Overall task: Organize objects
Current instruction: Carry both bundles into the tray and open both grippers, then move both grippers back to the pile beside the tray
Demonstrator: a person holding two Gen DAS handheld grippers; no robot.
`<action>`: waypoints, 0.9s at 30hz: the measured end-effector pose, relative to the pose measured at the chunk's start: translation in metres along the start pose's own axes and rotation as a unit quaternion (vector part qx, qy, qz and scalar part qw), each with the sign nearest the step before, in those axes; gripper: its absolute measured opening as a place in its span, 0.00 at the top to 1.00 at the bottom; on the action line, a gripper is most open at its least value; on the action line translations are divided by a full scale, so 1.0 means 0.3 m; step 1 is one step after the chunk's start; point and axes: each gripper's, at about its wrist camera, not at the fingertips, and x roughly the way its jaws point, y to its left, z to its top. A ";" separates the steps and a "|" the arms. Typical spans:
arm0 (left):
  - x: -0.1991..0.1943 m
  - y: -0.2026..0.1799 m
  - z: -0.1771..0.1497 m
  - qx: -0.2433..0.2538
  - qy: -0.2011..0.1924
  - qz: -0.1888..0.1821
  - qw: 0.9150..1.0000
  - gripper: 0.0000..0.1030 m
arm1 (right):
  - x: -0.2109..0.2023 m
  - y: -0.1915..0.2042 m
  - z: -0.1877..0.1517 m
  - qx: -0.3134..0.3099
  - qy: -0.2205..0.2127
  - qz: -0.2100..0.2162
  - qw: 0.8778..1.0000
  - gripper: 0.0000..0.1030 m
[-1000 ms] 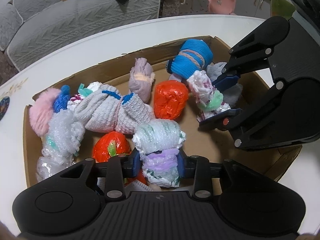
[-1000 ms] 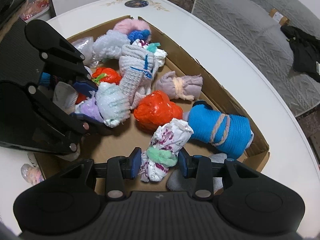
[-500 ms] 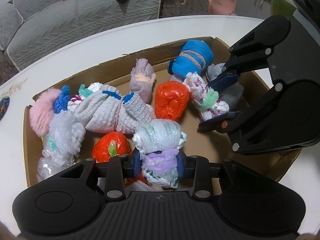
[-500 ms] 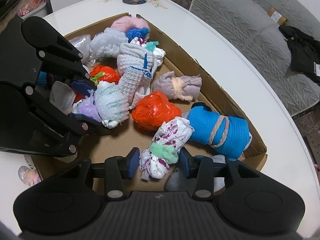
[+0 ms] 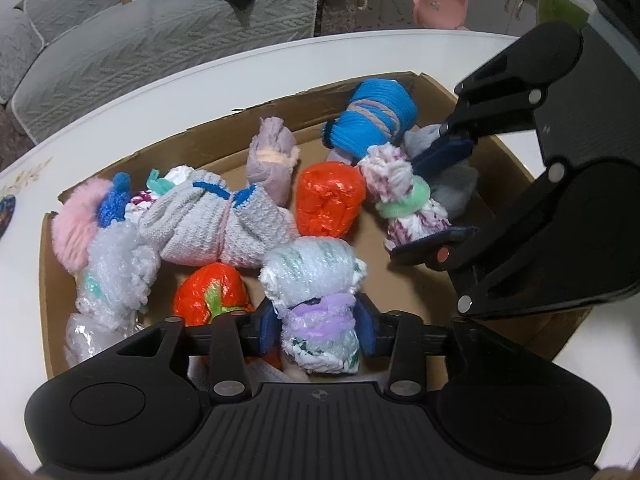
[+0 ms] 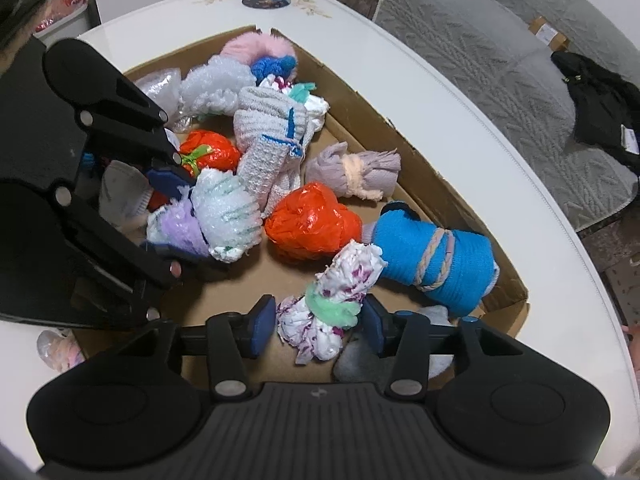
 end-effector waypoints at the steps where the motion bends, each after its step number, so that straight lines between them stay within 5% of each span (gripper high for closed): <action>1: -0.007 -0.003 -0.003 0.001 -0.002 0.000 1.000 0.50 | -0.011 0.000 -0.001 0.000 -0.004 -0.001 1.000 0.55; 20: -0.249 -0.030 -0.135 -0.012 -0.068 0.016 0.997 0.31 | -0.210 0.130 -0.064 0.010 -0.072 -0.007 0.997 0.50; 23: -0.268 -0.022 -0.172 -0.019 -0.074 0.023 0.997 0.30 | -0.253 0.186 -0.093 0.010 -0.090 -0.003 0.996 0.39; 27: -0.319 -0.022 -0.261 -0.031 -0.085 0.023 0.996 0.26 | -0.298 0.260 -0.133 0.031 -0.116 0.003 0.993 0.37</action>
